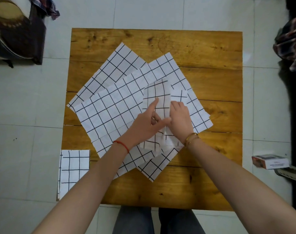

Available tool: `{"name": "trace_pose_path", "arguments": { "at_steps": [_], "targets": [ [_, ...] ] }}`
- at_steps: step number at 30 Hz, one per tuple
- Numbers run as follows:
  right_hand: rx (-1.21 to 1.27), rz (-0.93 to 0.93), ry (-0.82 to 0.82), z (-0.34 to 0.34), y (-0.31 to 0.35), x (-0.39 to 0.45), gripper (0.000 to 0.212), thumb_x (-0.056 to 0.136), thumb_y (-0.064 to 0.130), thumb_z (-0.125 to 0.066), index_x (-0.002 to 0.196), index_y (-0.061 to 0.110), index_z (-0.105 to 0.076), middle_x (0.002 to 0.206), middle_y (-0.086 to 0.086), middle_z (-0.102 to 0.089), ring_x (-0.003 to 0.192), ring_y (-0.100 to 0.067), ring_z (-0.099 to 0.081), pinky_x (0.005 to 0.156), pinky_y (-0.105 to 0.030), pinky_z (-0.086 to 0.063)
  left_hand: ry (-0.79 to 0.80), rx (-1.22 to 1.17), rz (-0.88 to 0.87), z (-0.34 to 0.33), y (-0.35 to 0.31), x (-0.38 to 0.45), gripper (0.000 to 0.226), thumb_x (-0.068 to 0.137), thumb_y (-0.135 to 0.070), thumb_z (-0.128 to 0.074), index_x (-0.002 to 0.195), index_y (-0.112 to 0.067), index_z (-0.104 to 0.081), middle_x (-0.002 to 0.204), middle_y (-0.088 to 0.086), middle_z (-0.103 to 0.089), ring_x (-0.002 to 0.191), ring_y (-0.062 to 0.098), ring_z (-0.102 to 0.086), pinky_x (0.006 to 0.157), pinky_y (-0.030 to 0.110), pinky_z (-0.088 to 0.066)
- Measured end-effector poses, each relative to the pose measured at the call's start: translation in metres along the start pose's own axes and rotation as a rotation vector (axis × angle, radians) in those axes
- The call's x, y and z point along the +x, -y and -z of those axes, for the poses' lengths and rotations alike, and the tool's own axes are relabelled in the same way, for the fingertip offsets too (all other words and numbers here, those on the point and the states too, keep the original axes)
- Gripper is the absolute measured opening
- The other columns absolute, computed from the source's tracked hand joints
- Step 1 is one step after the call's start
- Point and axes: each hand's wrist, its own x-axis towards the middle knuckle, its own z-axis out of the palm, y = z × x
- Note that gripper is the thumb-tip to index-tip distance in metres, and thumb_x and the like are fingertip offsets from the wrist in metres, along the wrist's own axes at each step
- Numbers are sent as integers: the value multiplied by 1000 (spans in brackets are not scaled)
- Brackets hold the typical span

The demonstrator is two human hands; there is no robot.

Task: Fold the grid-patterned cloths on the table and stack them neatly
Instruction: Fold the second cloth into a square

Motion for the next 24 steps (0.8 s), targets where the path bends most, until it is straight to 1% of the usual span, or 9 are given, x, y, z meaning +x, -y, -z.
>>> {"name": "trace_pose_path", "arguments": {
  "at_steps": [2, 3, 5, 6, 9, 12, 15, 18, 24],
  "targets": [
    [44, -116, -53, 11, -15, -10, 35, 78, 15, -23, 86, 7, -55, 83, -9, -56, 77, -28, -48, 67, -37, -40, 6, 66, 7, -10, 2, 1, 79, 91, -52, -52, 153, -22, -13, 82, -6, -65, 75, 8, -62, 76, 23, -53],
    [49, -172, -60, 13, -24, -15, 37, 83, 16, -23, 89, 7, -58, 84, -9, -59, 79, -28, -49, 69, -37, -39, -12, 97, 12, -13, 5, 2, 74, 94, -50, -49, 153, -21, -15, 77, -5, -63, 72, 8, -61, 75, 21, -52],
    [43, -282, -49, 12, -42, -23, 30, 93, 16, -34, 98, 9, -63, 91, -7, -63, 84, -27, -51, 74, -36, -39, -84, 189, 32, -18, 15, 3, 63, 98, -40, -45, 152, -20, -20, 67, -3, -55, 62, 8, -56, 64, 19, -48],
    [45, -316, -35, 12, -48, -26, 26, 96, 16, -40, 100, 10, -64, 93, -6, -64, 86, -27, -52, 76, -37, -39, -125, 265, 42, -18, 21, 4, 59, 99, -35, -44, 152, -21, -21, 67, -3, -52, 62, 9, -55, 62, 22, -48],
    [97, -367, 10, 12, -57, -30, 25, 97, 18, -41, 93, 11, -65, 87, -6, -65, 84, -26, -51, 77, -39, -41, -194, 496, 71, -16, 40, 7, 58, 96, -24, -45, 150, -21, -24, 89, 1, -54, 86, 20, -56, 69, 33, -51],
    [213, -435, 29, 9, -57, -30, 28, 96, 25, -40, 86, 13, -63, 81, -3, -63, 82, -24, -52, 82, -45, -44, -181, 659, 81, -14, 54, 11, 58, 94, -21, -46, 149, -17, -25, 110, 10, -51, 103, 26, -48, 74, 40, -52],
    [287, -494, 27, 5, -52, -27, 23, 93, 31, -46, 89, 15, -61, 84, 0, -61, 84, -23, -54, 86, -43, -44, -199, 787, 85, -15, 61, 14, 60, 92, -20, -49, 148, -14, -26, 119, 14, -47, 109, 29, -43, 74, 39, -51],
    [287, -507, 58, 5, -48, -24, 18, 90, 30, -56, 94, 13, -59, 85, 2, -55, 88, -23, -53, 83, -39, -43, -206, 824, 87, -15, 63, 16, 63, 90, -19, -53, 147, -12, -27, 121, 16, -45, 111, 30, -42, 75, 38, -50],
    [205, -508, 108, 2, -42, -20, 31, 81, 31, -71, 101, 13, -54, 96, -4, -57, 92, -22, -52, 84, -38, -43, -164, 886, 97, -18, 68, 16, 72, 90, -31, -60, 149, -15, -23, 123, 14, -43, 110, 28, -41, 79, 36, -48]
  ]
}}
